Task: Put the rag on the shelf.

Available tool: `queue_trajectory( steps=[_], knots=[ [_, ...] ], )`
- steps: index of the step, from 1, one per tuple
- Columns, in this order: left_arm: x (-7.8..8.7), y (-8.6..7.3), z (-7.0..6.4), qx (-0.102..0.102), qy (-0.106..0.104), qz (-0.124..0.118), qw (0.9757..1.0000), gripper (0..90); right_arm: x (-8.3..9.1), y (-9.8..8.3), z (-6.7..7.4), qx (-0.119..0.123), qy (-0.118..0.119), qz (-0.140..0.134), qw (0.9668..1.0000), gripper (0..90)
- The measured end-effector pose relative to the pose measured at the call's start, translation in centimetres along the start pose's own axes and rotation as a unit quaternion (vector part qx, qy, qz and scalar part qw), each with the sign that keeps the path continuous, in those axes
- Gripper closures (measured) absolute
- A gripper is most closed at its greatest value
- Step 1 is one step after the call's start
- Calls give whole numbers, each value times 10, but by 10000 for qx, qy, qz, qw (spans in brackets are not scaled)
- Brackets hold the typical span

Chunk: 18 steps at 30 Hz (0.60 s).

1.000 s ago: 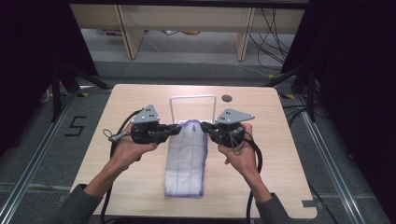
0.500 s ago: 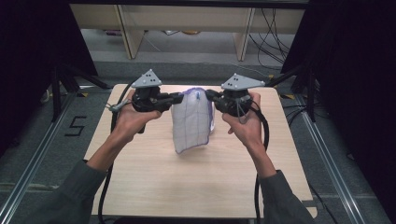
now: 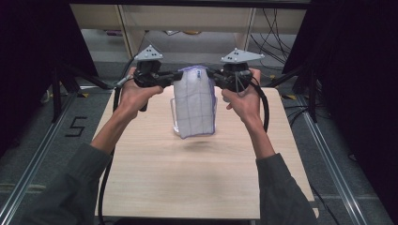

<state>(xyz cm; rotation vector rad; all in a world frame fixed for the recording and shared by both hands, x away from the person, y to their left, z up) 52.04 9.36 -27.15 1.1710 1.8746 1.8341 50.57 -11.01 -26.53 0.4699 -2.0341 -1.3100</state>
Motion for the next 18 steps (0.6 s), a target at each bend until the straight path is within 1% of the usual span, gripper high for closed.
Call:
queue_trajectory(
  steps=[1, 2, 4, 5, 7, 8, 9, 10, 11, 12, 13, 14, 15, 16, 18],
  knots=[
    [-2, 2, 3, 55, 36, -8, 10000, 848, -2, 1, -2, -4, -3, -12, 10000, 871],
    [-3, 4, 5, 119, 22, -26, 9999, 848, -3, 3, -3, -59, 19, -16, 10000, 871],
    [-6, 7, 8, 197, 8, -52, 9998, 848, -6, 4, -8, -86, -16, -42, 10000, 871],
    [-7, 8, 9, 210, 12, -51, 9998, 848, -7, 5, -9, -127, -17, -48, 9999, 871],
    [-9, 11, 12, 246, 43, -63, 9997, 848, -10, 7, -14, -78, -108, -60, 9999, 871],
    [-10, 14, 13, 281, 22, -92, 9996, 847, -11, 8, -15, -83, -100, -83, 9999, 871],
    [-11, 14, 14, 304, 28, -89, 9995, 847, -11, 10, -17, -168, -89, -103, 9998, 871],
    [-11, 16, 15, 341, 22, -104, 9994, 848, -11, 11, -19, -165, -97, -82, 9998, 871],
    [-11, 17, 15, 360, 18, -110, 9993, 847, -12, 12, -21, -112, -133, -111, 9998, 871],
    [-11, 17, 15, 375, 21, -105, 9992, 847, -12, 13, -21, -252, -128, -88, 9996, 870],
    [-11, 18, 16, 361, 14, -116, 9993, 846, -12, 14, -23, -157, -133, -76, 9998, 870],
    [-11, 19, 16, 355, 24, -113, 9993, 846, -12, 14, -23, -199, -119, -133, 9996, 870],
    [-11, 20, 16, 365, 28, -111, 9993, 846, -11, 14, -24, -184, -137, -136, 9996, 870],
    [-11, 20, 16, 365, 28, -111, 9993, 846, -11, 15, -25, -111, -200, -136, 9996, 871],
    [-11, 25, 17, 377, 82, -136, 9992, 846, -11, 15, -25, -181, -179, -121, 9996, 870]
  ],
)
Point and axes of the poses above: each handheld gripper's, and its own axes: x roughly backward along the jaws, y roughly out of its top, z roughly to its left, the point moved 4 cm from there along -x, roughly forward along the jaws, and after that the axes turned 10 degrees about x, right-handed, at the moved point
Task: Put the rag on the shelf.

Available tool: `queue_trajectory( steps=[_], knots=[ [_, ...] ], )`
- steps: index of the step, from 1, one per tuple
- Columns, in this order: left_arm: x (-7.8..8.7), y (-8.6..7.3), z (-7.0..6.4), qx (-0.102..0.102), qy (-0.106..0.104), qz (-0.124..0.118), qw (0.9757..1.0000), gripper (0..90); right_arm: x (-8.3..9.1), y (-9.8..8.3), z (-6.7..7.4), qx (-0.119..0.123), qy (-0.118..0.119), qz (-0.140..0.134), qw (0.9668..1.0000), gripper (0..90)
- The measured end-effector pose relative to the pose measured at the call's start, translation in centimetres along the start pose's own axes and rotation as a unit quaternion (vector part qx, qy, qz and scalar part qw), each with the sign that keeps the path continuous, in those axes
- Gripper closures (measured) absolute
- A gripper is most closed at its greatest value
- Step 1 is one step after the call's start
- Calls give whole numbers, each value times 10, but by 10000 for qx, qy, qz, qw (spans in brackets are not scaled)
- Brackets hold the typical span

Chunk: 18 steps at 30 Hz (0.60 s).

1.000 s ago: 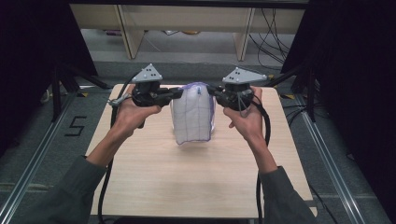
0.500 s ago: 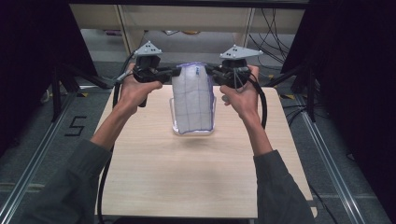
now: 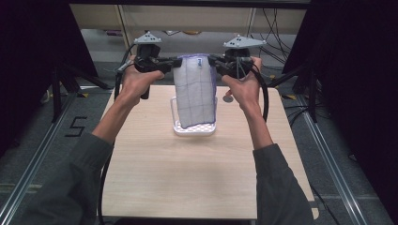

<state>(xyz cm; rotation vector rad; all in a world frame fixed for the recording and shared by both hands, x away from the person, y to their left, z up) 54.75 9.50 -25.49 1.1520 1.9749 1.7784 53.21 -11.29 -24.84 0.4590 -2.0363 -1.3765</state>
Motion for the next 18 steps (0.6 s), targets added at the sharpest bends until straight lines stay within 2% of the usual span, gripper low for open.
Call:
queue_trajectory(
  steps=[5, 6, 9, 10, 18],
  knots=[
    [-7, 5, 4, 5, 119, 11, 9999, 846, -8, 1, -5, 34, -58, 57, 10000, 870],
    [-10, 6, 5, 40, 142, 12, 9999, 846, -10, 1, -5, -92, -58, 105, 9999, 870],
    [-16, 7, 10, 133, 150, 2, 9998, 846, -17, 1, -12, -53, -131, 124, 9998, 870],
    [-16, 8, 12, 159, 157, -26, 9997, 845, -20, 0, -12, -169, -113, 164, 9997, 870],
    [-31, 4, 31, 356, 253, -38, 9990, 843, -41, -4, -25, -114, -160, 208, 9996, 869]
  ],
)
Point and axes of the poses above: each handheld gripper's, and its own axes: x roughly backward along the jaws, y roughly out of its top, z roughly to its left, the point moved 4 cm from there along -x, roughly forward along the jaws, and after that the axes turned 10 degrees about x, right-handed, at the moved point
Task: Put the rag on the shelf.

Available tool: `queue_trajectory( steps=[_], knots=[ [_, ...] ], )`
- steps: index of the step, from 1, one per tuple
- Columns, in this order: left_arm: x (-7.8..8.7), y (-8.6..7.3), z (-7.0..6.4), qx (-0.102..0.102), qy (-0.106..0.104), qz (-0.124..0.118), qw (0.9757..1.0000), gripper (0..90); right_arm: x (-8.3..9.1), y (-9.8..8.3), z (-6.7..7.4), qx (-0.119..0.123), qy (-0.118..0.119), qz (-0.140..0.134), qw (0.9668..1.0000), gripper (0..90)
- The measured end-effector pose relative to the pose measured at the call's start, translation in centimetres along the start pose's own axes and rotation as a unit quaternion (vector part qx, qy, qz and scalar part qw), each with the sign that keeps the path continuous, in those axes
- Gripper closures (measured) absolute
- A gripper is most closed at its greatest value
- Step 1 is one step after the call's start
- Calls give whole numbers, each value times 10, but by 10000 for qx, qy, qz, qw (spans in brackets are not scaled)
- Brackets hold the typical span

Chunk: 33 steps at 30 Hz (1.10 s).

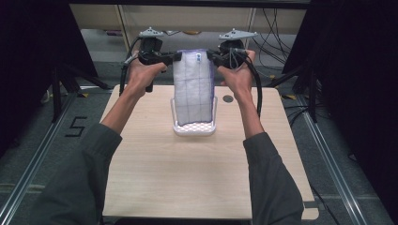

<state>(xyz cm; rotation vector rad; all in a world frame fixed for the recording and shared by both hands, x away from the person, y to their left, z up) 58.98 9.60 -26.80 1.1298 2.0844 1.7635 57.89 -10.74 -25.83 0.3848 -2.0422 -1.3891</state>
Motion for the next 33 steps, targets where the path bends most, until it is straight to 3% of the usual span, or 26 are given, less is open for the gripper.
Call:
queue_trajectory(
  steps=[8, 12, 23, 31, 33],
  knots=[
    [-24, -9, 14, 48, 97, 96, 9999, 837, -22, -17, -10, -340, 35, 232, 9991, 866],
    [-35, -17, 21, 183, 59, 128, 9997, 837, -33, -28, -15, -520, 19, 323, 9981, 863],
    [-46, -39, 36, 401, 170, 283, 9986, 834, -59, -58, -14, -746, 50, 582, 9955, 857],
    [-55, -60, 41, 277, 140, 705, 9970, 829, -71, -82, -9, -799, 97, 1040, 9913, 855],
    [-57, -65, 43, 339, 126, 759, 9965, 828, -73, -89, -8, -834, 159, 1141, 9898, 854]
  ],
)
Point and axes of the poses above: each handheld gripper's, and its own axes: x roughly backward along the jaws, y roughly out of its top, z roughly to its left, the point moved 4 cm from there along -x, roughly forward along the jaws, and after that the axes turned 10 degrees about x, right-handed, at the moved point
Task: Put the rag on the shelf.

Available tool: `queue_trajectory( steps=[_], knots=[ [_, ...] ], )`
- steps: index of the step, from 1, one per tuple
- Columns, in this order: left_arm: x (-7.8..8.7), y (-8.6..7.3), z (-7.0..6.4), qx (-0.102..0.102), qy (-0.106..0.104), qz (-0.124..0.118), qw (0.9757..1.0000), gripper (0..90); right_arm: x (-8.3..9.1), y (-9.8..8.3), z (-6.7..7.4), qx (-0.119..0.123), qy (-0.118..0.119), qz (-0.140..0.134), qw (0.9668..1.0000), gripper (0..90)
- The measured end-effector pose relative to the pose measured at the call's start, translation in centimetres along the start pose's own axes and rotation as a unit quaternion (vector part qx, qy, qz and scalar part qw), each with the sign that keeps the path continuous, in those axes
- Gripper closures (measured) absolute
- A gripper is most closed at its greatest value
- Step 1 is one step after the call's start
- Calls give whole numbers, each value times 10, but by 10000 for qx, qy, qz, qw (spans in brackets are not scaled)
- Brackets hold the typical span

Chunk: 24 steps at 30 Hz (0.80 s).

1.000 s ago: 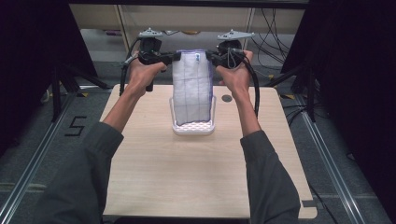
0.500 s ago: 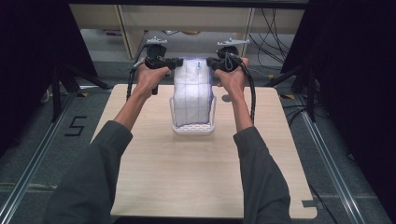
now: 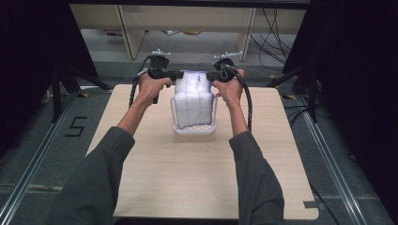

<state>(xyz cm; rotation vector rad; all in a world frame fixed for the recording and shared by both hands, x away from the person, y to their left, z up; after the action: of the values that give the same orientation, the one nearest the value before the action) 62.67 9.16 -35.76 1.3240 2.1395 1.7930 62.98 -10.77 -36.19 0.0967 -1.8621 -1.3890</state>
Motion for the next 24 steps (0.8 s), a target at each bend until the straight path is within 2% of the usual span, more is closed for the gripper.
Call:
queue_trajectory(
  steps=[4, 5, 6, 7, 8, 9, 10, 12, 14, 15, 16, 17, 20, 21, 24],
  knots=[
    [-6, -10, 5, -4, 65, 137, 9999, 822, -6, -10, 0, 31, 83, 181, 9998, 850],
    [-8, -13, 5, -13, 62, 177, 9998, 823, -6, -12, 2, -32, 86, 246, 9997, 849],
    [-9, -15, 6, -47, 60, 253, 9997, 822, -7, -14, 1, 33, 86, 341, 9994, 847],
    [-10, -18, 7, -61, 59, 287, 9996, 820, -9, -15, 0, 82, 108, 303, 9994, 844],
    [-12, -20, 7, -33, 49, 325, 9995, 814, -9, -17, 1, -28, 123, 431, 9990, 839],
    [-13, -22, 8, -5, 47, 362, 9993, 800, -11, -19, 0, 68, 121, 426, 9990, 831],
    [-14, -24, 9, 33, 33, 393, 9992, 773, -12, -21, 1, -51, 130, 475, 9988, 812],
    [-14, -26, 10, 52, 40, 407, 9992, 746, -14, -25, 0, -85, 120, 593, 9981, 762],
    [-14, -27, 11, 131, 51, 358, 9993, 709, -15, -27, -3, -72, 33, 567, 9984, 675],
    [-12, -26, 12, 129, 77, 386, 9991, 657, -15, -28, -3, -224, 8, 620, 9978, 646],
    [-11, -25, 12, 170, 71, 357, 9992, 610, -16, -28, -5, -232, -22, 524, 9984, 641],
    [-10, -24, 11, 229, 19, 303, 9993, 600, -14, -29, -6, -199, -9, 632, 9978, 627],
    [-6, -21, 10, 243, 50, 252, 9994, 548, -13, -28, -5, -379, -36, 610, 9974, 592],
    [-3, -21, 10, 211, 23, 277, 9994, 536, -12, -28, -9, -232, -60, 577, 9980, 592],
    [3, -19, 9, 192, 29, 240, 9995, 522, -10, -29, -10, -326, -57, 595, 9977, 579]
  ],
)
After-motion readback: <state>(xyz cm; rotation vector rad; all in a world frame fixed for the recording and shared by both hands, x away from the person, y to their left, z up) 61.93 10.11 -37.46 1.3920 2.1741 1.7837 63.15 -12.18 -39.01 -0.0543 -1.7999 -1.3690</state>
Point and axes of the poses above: each handheld gripper's, and its own axes: x roughly backward along the jaws, y roughly out of its top, z roughly to its left, the point moved 4 cm from there along -x, roughly forward along the jaws, and after that the axes turned 10 degrees about x, right-handed, at the moved point
